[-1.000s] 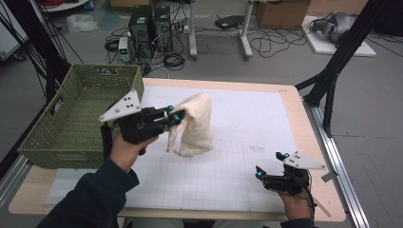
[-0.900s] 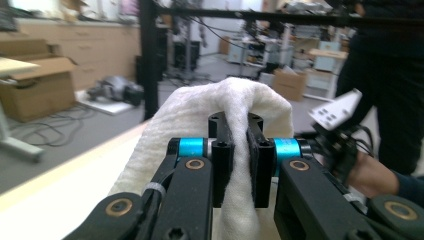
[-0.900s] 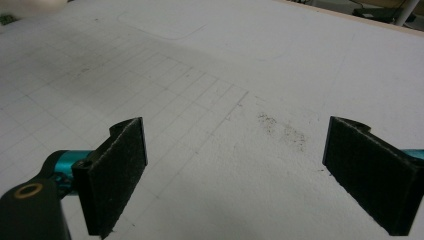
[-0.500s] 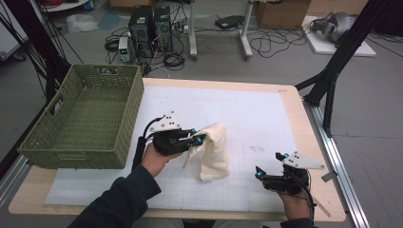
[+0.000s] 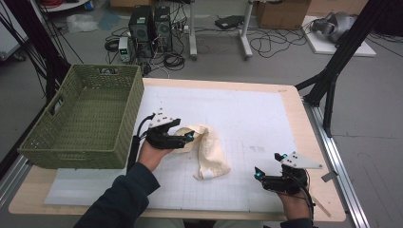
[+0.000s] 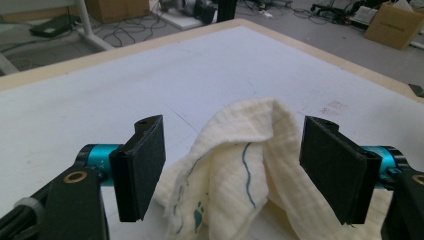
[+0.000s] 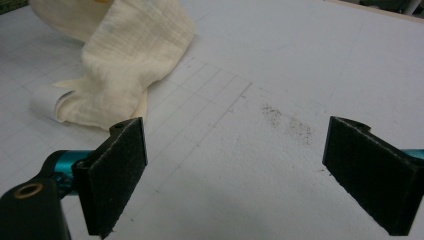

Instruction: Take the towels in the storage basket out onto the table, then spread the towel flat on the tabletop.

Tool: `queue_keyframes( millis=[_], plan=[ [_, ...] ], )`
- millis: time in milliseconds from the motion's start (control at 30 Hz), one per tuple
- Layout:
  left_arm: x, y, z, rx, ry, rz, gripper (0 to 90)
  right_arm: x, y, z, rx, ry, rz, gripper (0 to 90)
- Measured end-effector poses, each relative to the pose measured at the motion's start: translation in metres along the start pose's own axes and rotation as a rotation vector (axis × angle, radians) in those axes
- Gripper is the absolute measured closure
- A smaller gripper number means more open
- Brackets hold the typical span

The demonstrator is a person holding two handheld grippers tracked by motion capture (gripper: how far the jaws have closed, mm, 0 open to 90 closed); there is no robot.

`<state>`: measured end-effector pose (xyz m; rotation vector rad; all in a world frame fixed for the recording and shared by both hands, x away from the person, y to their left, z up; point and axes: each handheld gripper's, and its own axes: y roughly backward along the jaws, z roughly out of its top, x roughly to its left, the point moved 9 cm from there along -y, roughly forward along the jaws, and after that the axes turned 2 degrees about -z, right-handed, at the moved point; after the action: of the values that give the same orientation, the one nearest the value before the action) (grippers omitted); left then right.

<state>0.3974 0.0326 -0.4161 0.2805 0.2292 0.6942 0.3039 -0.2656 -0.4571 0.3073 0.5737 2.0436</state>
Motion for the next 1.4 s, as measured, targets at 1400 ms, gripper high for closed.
queue_keyframes(
  millis=[1400],
  plan=[
    [0.022, 0.067, -0.042, -0.103, 0.027, 0.04, 19.2, 0.02, -0.02, 0.011, -0.01, 0.048, 0.038, 9.8]
  ],
)
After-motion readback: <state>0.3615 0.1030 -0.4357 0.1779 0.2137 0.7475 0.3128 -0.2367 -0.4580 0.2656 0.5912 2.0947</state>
